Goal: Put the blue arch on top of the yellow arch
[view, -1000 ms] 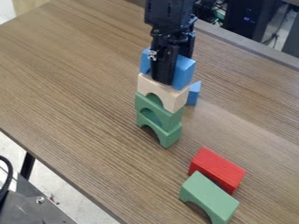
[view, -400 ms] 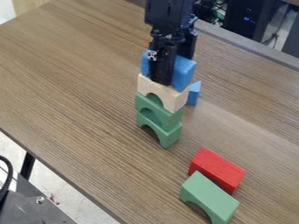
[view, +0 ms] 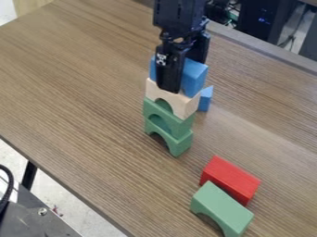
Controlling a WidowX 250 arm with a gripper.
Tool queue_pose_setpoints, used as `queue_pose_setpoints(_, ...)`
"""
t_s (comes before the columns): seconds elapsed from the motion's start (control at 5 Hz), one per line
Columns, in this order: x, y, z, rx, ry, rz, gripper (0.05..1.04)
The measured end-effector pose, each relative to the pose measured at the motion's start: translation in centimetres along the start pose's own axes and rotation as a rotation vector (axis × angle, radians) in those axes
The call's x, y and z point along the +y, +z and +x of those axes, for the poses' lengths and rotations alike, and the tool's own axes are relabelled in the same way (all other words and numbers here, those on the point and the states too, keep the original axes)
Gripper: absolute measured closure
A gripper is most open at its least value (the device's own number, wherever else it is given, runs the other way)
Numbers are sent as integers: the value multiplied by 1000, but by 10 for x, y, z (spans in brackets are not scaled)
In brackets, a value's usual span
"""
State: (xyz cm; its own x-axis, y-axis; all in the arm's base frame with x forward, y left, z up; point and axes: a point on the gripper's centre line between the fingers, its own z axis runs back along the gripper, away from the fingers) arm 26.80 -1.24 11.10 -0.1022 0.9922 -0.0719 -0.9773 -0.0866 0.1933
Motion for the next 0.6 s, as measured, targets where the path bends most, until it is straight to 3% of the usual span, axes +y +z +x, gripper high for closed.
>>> queue_pose_setpoints(0.2, 1, 0, -2, -5, -6, 5, 85)
queue_pose_setpoints(0.4, 0, 18, -6, -20, -7, -41, 85)
queue_pose_setpoints(0.6, 1, 47, -21, -47, -39, -123, 85)
